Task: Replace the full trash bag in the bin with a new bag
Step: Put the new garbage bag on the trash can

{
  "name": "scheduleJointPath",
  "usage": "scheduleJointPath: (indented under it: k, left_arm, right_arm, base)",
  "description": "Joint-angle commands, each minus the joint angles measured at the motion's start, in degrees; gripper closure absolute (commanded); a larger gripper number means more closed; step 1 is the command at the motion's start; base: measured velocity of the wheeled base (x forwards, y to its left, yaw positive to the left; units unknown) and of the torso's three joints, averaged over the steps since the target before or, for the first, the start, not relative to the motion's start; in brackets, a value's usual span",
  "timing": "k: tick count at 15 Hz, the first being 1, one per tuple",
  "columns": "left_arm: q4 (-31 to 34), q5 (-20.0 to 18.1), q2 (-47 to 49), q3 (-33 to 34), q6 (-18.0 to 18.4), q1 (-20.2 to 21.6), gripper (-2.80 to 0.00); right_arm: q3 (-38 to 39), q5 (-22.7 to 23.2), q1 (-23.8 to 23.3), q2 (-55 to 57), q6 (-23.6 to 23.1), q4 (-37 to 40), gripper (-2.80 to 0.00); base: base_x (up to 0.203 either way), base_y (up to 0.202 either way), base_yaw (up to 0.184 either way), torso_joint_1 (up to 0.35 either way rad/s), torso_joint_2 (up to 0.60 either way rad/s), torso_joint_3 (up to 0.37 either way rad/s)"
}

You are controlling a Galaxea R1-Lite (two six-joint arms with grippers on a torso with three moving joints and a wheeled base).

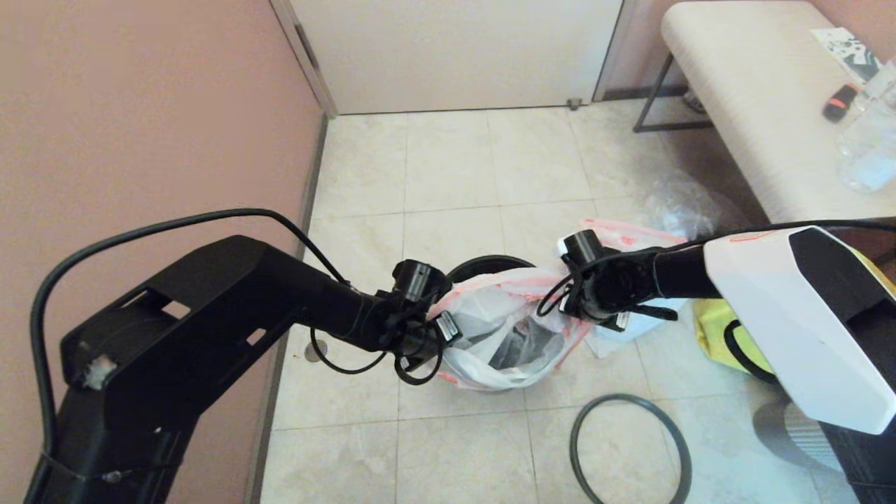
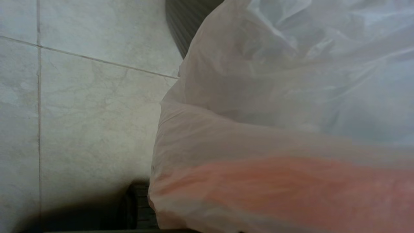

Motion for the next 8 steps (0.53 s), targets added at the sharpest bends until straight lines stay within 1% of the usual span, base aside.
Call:
scheduleJointPath:
  k: [1,2,5,8]
  left_arm:
    - [-0.05,0.03,0.68,-0.28,-0.32,0.06,0.00]
    - [0.01,0.03,0.91,-0.40,-0.32,0.14,0.00]
    - [-0.05,0.03,0.99,-0.56,-0.34,0.14,0.00]
    - [0.21,0.03,0.99,-0.84,-0.41,0.06,0.00]
  right_arm:
    - [1.27,3.01,0.20,-5.60,3.61,3.84,0.00]
    - [1.62,3.77,0.47,-6.86,4.57,5.18,0.00]
    - [1.79,4.05,2.03,-7.89,5.80,7.59,0.00]
    - [0.56,4.92,2.61,-5.84,5.70,7.39,0.00]
  base:
    - [0.000,0.000,0.000,0.000,0.00,0.000]
    - [0.000,0.000,0.000,0.000,0.00,0.000]
    - [0.000,0.000,0.000,0.000,0.00,0.000]
    - [0.000,0.000,0.000,0.000,0.00,0.000]
